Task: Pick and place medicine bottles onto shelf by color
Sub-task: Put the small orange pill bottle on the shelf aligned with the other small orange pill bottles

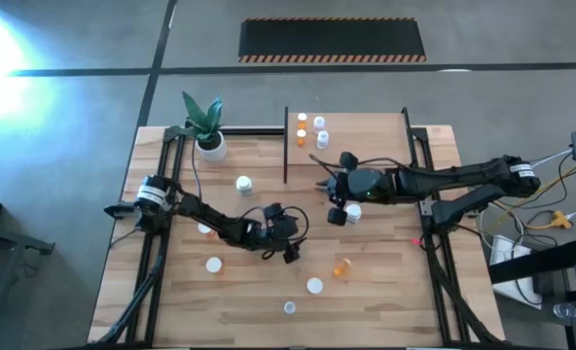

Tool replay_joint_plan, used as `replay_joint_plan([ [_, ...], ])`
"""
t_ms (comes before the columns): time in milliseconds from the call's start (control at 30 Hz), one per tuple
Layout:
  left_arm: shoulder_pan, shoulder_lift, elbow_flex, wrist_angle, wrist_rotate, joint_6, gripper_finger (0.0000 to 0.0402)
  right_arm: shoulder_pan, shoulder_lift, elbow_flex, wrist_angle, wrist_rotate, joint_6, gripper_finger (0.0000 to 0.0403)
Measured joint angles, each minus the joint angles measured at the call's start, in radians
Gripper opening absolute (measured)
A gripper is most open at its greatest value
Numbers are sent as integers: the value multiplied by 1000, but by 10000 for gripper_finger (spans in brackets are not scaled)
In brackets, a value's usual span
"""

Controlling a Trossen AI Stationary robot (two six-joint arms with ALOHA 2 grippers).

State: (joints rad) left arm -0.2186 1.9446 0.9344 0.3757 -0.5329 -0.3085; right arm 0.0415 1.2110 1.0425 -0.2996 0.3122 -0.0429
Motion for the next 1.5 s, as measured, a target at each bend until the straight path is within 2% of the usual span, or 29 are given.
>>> replay_joint_plan([
  [167, -10, 0, -5, 2, 0, 0, 309, 23, -6, -19, -153, -56, 61, 40],
  [300, -16, 0, -5, 6, 0, 0, 309, 95, -12, -90, -255, -139, 180, 49],
  [433, -19, 0, -5, 8, 0, 0, 309, 220, -18, -160, -346, -163, 312, 86],
  [533, -19, 0, -5, 9, 0, 1, 309, 347, -20, -211, -346, -170, 328, 125],
  [700, -19, 0, -5, 12, 1, 1, 309, 512, 8, -244, -347, -154, 226, 177],
  [833, -19, 0, -5, 14, 1, 1, 309, 534, 72, -222, -349, -151, 159, 200],
  [933, -17, 0, -4, 14, 4, 1, 309, 535, 145, -186, -354, -162, -1, 209],
  [1033, -17, 0, -4, 13, 5, 1, 309, 543, 221, -135, -373, -174, -216, 212],
  [1167, -17, 0, -3, 12, 7, -1, 309, 543, 323, -46, -431, -181, -408, 209],
  [1367, -17, 0, -3, 13, 7, -22, 309, 543, 461, 71, -459, -215, -553, 196],
  [1500, -17, 0, -3, 12, 7, -26, 309, 543, 535, 135, -489, -216, -585, 182],
])
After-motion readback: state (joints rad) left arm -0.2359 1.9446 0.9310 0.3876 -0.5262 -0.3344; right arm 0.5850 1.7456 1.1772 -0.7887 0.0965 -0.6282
